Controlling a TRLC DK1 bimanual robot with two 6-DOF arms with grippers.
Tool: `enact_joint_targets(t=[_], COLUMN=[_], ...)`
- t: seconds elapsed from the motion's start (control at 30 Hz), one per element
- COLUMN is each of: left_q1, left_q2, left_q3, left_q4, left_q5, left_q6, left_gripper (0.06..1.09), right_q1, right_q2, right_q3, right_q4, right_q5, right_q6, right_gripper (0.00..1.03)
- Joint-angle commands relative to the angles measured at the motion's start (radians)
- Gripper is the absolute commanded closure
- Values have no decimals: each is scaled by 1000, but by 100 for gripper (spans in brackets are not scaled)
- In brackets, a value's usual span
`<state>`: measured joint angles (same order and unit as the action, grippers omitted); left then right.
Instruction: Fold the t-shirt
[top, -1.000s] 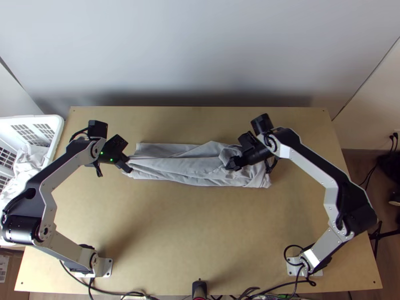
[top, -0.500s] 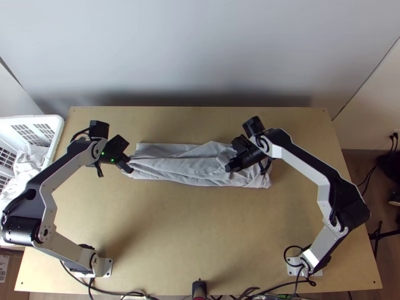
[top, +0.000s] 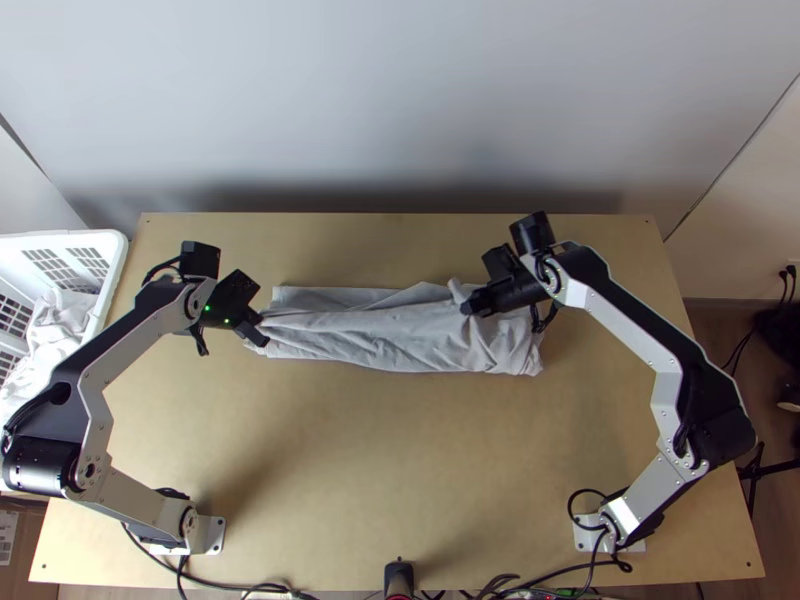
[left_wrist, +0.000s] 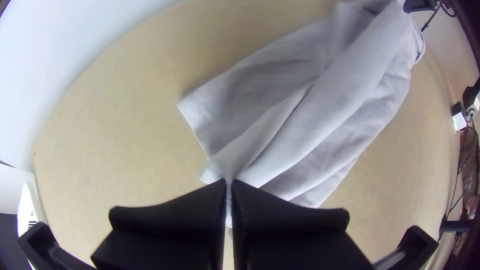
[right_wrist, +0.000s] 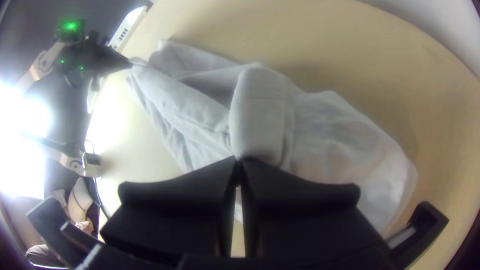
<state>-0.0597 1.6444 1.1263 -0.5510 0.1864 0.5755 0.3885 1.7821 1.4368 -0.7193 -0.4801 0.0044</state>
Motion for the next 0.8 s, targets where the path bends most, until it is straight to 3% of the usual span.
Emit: enact_joint_targets(t=[0.0, 0.4, 0.7, 0.73, 0.77], left_q1=[-3, -61, -91, -92, -92], left_q2=[5, 127, 255, 261, 264], left_q3=[23, 76, 202, 207, 207], left_q4=[-12, -33, -44, -43, -43], left_q5=[2, 1, 1, 1, 1], left_q6=[-39, -147, -157, -157, -157], left_gripper=[105, 105, 105, 105, 105], right_q1=[-31, -30, -25, -22, -22], right_q2=[11, 137, 212, 215, 215], right_q3=[2, 57, 62, 63, 62], right_q4=[47, 103, 158, 158, 158], right_q5=[52, 129, 164, 164, 164], right_q6=[20, 29, 22, 19, 20], right_gripper=[100, 100, 100, 93, 71])
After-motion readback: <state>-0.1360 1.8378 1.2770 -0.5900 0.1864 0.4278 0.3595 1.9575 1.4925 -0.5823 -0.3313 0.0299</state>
